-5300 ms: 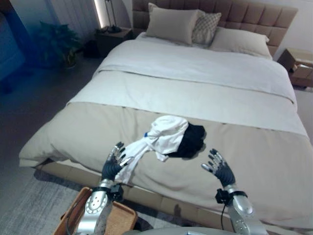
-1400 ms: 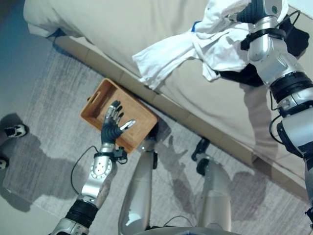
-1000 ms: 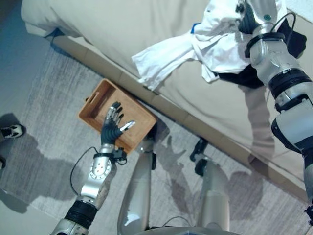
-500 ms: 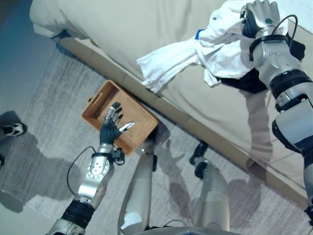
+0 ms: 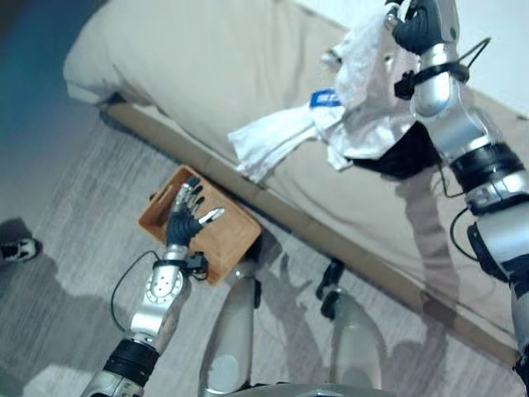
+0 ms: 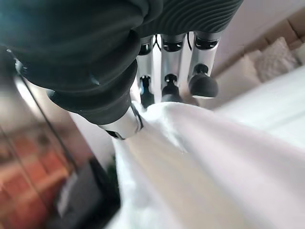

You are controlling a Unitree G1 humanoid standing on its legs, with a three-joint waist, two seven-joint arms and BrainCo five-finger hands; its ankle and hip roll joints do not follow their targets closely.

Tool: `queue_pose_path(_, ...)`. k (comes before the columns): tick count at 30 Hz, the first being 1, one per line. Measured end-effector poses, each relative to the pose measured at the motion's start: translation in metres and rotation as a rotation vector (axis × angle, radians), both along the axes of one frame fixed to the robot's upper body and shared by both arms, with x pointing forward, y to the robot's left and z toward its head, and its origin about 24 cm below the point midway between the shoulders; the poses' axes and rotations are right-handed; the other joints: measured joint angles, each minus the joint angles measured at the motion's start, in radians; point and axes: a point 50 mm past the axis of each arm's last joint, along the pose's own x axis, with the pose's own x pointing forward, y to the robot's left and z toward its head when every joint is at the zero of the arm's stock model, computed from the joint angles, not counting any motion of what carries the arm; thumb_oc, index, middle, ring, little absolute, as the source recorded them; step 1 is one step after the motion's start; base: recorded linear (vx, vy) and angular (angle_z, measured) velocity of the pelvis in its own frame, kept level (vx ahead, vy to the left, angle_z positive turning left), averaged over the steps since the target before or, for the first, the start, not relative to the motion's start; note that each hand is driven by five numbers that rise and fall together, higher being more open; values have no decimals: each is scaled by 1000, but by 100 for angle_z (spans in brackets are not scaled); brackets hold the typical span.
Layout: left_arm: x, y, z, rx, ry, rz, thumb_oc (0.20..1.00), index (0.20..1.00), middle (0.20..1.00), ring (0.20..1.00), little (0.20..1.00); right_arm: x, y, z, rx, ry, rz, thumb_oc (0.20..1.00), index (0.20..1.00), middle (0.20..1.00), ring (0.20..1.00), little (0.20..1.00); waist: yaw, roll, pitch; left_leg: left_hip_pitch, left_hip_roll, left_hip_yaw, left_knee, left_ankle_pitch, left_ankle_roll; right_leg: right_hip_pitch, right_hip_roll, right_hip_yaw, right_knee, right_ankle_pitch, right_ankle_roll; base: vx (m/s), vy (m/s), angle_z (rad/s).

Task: Pick up clothes into the bucket

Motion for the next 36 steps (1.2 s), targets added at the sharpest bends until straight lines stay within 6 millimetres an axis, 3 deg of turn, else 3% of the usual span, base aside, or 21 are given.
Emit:
queue_pose_path(2,-2,4,-10,12,42,16,1000,1000,1000,1000,1000,-4,-7,-12,73,15,34,200,200,200,200,200,-16,-16,-13,29,10,3,-9,-3,-4,34,12,-1,-26,7,0,124,-62,-9)
queue_pose_path(6,-8,8,-23,22,106,23,1000,1000,1000,1000,1000,-15,-10,-30,187,47,160,200,200,200,200,200,-20,-17,-17,142,24,24,-58,-2,-3,160,39,-3,-124,44,3,103,-37,-15)
queue_pose_path(15,-20,16,-33,43,158,18,1000,1000,1000,1000,1000,-30,-3,-21,183,73,371,200,200,200,200,200,-25,-23,-79,312,32,48,-132,-5,-5,360,72,-6,-289,94,10,70,-16,-6)
queue_pose_path(24,-14,12,-27,108,152,-20,1000,1000,1000,1000,1000,-36,12,-20,160,140,532,200,200,200,200,200,-51,-32,-171,451,46,83,-204,-9,-10,492,100,6,-394,121,10,54,-13,-10)
queue_pose_path(30,8,3,-1,151,51,-57,1000,1000,1000,1000,1000,-46,41,-23,127,217,733,200,200,200,200,200,-74,-41,-239,526,58,113,-245,-10,-12,548,118,29,-431,128,10,33,-17,-14)
queue_pose_path(31,14,-1,9,147,10,-70,1000,1000,1000,1000,1000,-48,45,-23,115,225,760,200,200,200,200,200,-96,-47,-251,536,60,115,-248,-10,-13,556,120,31,-432,129,10,7,-24,-5)
queue_pose_path(36,40,-24,43,149,-109,-142,1000,1000,1000,1000,1000,-51,52,-28,156,286,867,200,200,200,200,200,-101,-51,-274,569,63,133,-256,-10,-13,574,123,46,-432,129,11,18,-21,-9)
